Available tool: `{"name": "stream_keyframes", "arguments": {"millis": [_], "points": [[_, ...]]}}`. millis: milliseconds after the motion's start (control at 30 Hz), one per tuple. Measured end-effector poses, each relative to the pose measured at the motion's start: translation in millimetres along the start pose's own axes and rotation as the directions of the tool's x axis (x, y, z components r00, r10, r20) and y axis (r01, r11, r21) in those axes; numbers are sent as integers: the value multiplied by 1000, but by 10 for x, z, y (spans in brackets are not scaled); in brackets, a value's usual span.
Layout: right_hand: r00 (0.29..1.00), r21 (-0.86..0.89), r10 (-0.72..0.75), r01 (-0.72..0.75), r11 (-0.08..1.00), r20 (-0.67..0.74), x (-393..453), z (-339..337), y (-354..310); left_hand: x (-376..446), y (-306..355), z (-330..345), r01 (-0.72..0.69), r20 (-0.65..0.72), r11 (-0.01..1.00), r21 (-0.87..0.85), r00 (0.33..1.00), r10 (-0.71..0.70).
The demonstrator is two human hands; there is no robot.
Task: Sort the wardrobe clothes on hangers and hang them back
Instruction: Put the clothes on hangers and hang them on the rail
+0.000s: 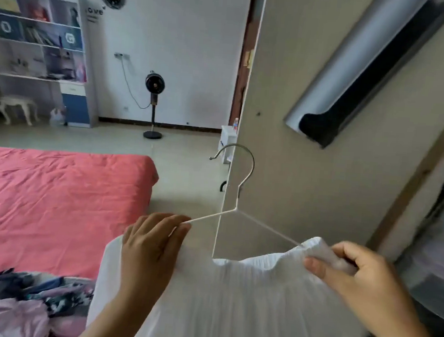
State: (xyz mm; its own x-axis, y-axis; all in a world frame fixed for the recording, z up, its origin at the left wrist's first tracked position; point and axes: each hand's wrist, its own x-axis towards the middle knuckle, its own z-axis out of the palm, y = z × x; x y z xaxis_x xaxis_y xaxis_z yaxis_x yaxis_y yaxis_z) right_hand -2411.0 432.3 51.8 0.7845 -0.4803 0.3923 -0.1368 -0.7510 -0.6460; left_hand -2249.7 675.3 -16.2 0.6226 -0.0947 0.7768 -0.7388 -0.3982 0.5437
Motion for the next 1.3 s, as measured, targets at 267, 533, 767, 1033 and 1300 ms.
{"name": "stream_keyframes", "arguments": {"millis": [267,533,767,1033,1300], "points": [[924,-208,304,-352,912,-231,-521,-1180,248,131,890,1005,-103,189,930,-352,966,178],[841,-365,377,-516,775,-388,-1220,-1812,71,240,1790,2076,-64,336,664,-745,824,457],[812,219,548,-507,833,-201,-1498,-1877,-259,375,2736,2669,65,405,489,-870,660,633],[746,509,514,-273,816,-424,-1501,-1746,-482,320,3652,2834,140,349,333,-932,589,729],[533,473,468,-140,870,-705,-1020,-2023,-510,487,4333,2869,129,276,249,-960,587,761]]}}
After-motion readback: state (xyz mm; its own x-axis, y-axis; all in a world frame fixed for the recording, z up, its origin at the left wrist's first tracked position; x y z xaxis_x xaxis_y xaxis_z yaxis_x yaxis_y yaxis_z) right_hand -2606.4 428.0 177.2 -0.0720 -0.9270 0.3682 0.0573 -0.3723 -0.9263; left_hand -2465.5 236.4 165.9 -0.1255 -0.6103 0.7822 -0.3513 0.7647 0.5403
